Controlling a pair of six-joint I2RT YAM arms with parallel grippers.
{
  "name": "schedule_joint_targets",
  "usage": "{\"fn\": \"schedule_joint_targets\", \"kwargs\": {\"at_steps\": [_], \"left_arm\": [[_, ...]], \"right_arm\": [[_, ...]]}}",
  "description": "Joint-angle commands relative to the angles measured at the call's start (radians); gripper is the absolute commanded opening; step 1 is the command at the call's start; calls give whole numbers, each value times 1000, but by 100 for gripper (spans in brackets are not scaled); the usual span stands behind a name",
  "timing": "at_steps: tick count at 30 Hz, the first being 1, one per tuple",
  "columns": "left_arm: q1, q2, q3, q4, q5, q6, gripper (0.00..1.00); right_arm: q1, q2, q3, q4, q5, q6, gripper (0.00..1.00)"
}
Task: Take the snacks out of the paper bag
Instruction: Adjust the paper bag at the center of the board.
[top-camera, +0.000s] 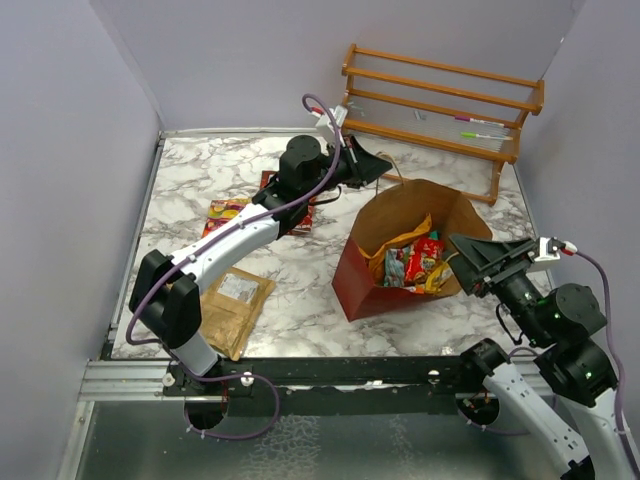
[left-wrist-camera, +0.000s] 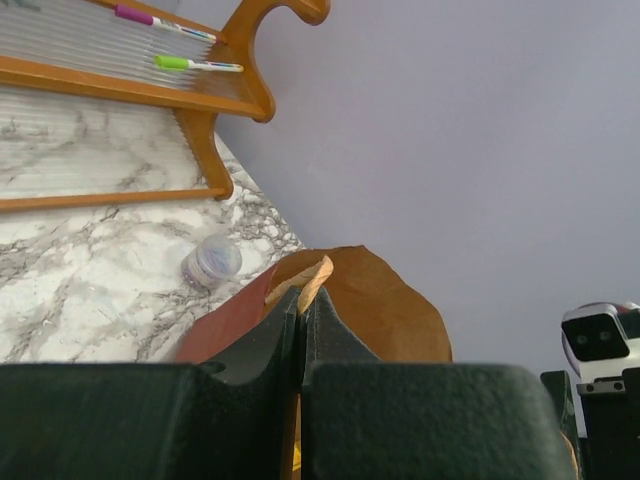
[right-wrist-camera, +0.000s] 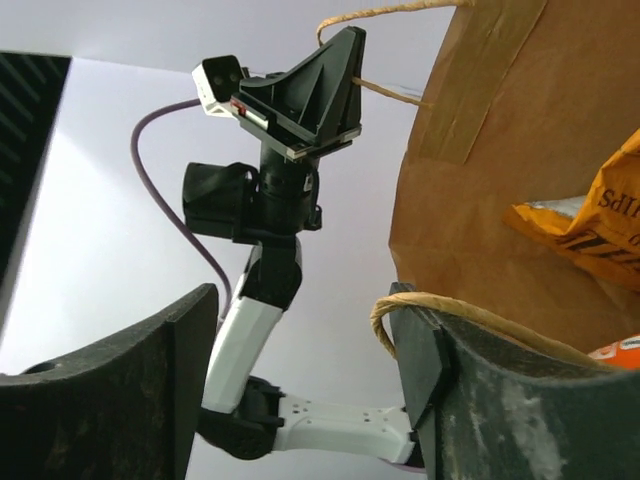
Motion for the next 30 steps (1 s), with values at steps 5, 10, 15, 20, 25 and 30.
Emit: {"fn": "schedule_joint_targets", "kwargs": {"at_steps": [5,10,15,20,25,30], "left_arm": [[-1,-86,-56,93,-119,-69,0],[-1,-100,-51,62,-161,-100,0],[0,-77,-32,24,-164,-168,0],[-2,-78,-69,45,-121,-220,0],[-2,-156,-188,68,-142,-222,0],[-2,-262,-314,11,-161,-182,5]], "right_arm": [[0,73,66,39,86,-214,32],[-1,215,231,-91,314,-393,3],[0,374,369,26,416,-817,2],[0,416,402,185,425,-1119,2],[0,517,450,238,372,-1322,2],[0,624,512,232,162,-1436,2]]}}
